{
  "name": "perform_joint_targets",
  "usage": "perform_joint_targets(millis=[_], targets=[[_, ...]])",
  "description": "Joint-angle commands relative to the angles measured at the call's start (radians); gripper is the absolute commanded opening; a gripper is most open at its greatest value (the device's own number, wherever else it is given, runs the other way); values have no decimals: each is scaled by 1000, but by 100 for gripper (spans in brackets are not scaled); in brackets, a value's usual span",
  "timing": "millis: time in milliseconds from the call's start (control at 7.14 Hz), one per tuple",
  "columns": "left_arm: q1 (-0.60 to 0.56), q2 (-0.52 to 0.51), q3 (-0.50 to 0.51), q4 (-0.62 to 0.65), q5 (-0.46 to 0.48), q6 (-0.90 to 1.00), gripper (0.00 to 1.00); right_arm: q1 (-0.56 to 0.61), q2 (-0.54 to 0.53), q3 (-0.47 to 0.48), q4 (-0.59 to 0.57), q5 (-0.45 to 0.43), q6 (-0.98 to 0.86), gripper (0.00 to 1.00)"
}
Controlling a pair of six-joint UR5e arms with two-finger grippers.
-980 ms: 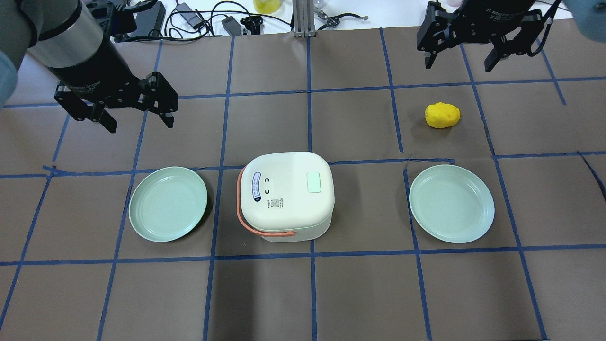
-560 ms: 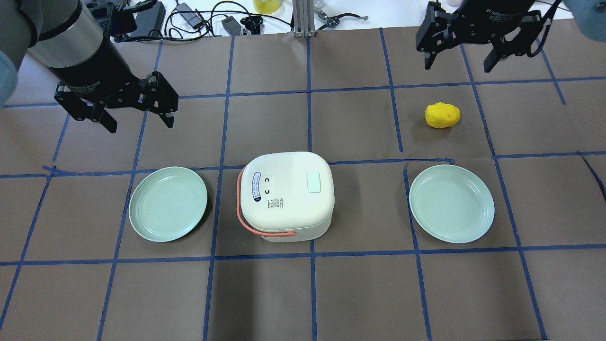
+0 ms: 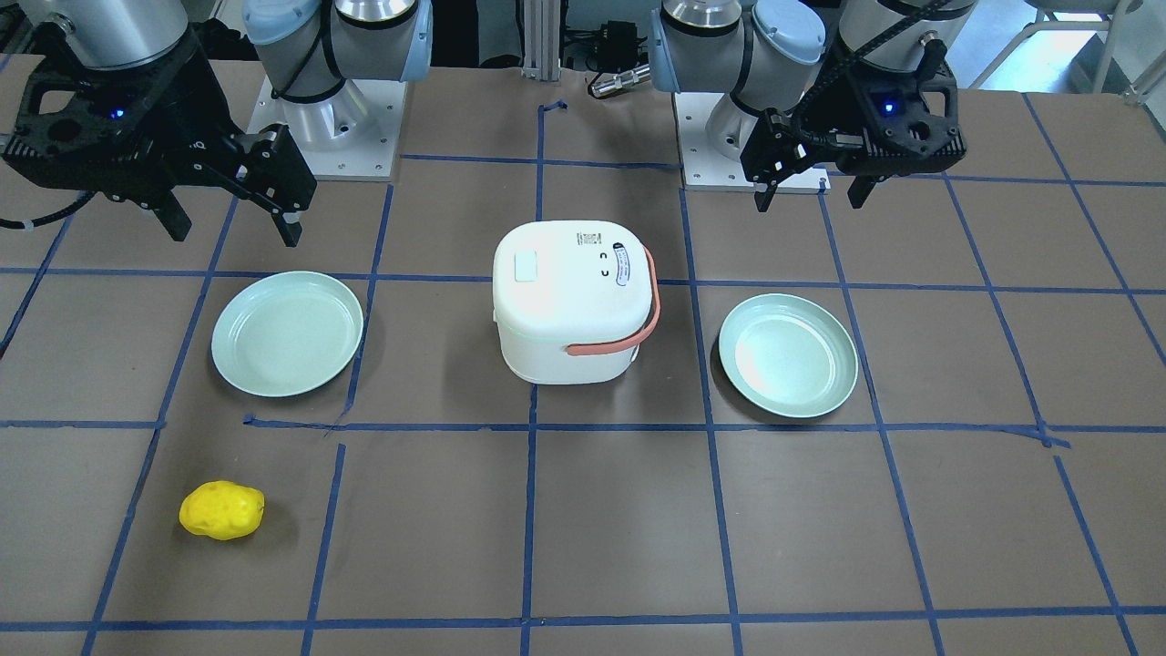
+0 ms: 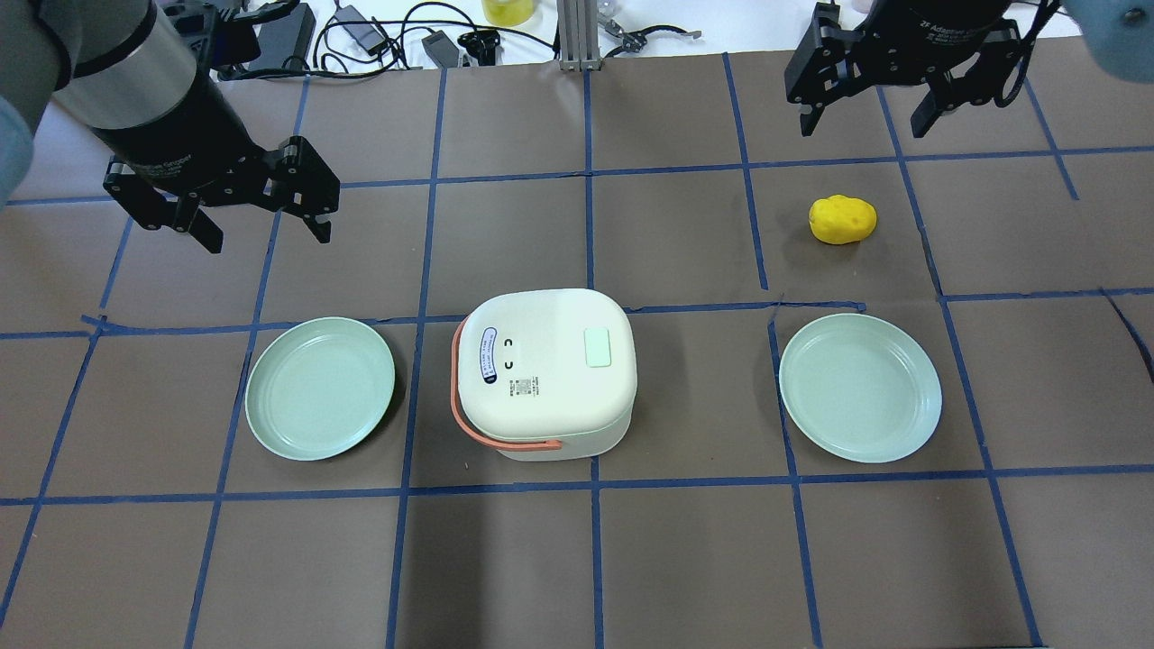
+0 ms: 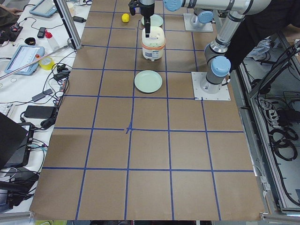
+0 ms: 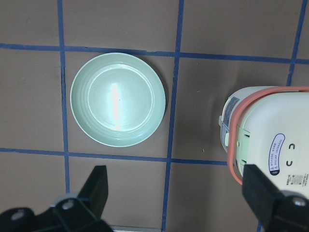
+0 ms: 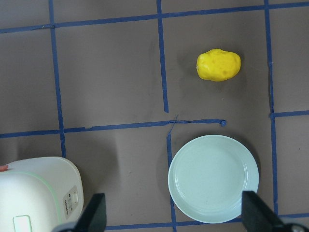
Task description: Press rice cooker button
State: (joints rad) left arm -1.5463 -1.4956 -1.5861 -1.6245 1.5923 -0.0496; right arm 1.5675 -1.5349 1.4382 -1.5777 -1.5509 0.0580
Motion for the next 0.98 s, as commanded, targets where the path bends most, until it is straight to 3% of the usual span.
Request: perform_joint_targets(millis=[0,140,280,420,840], targets=[[0,0,0,0,0,0,100,6,1,-1,-1,0,-3,100],[0,0,0,0,0,-1,100,8,-2,-1,5,3,-1,53],[0,0,0,0,0,0,100,8,-4,-4,11,30,-1,23],[0,0,0,0,0,0,100,20,-4,-1,13,47,0,0],[0,0,0,0,0,-1,100,150,31,19,5,48,89,0]])
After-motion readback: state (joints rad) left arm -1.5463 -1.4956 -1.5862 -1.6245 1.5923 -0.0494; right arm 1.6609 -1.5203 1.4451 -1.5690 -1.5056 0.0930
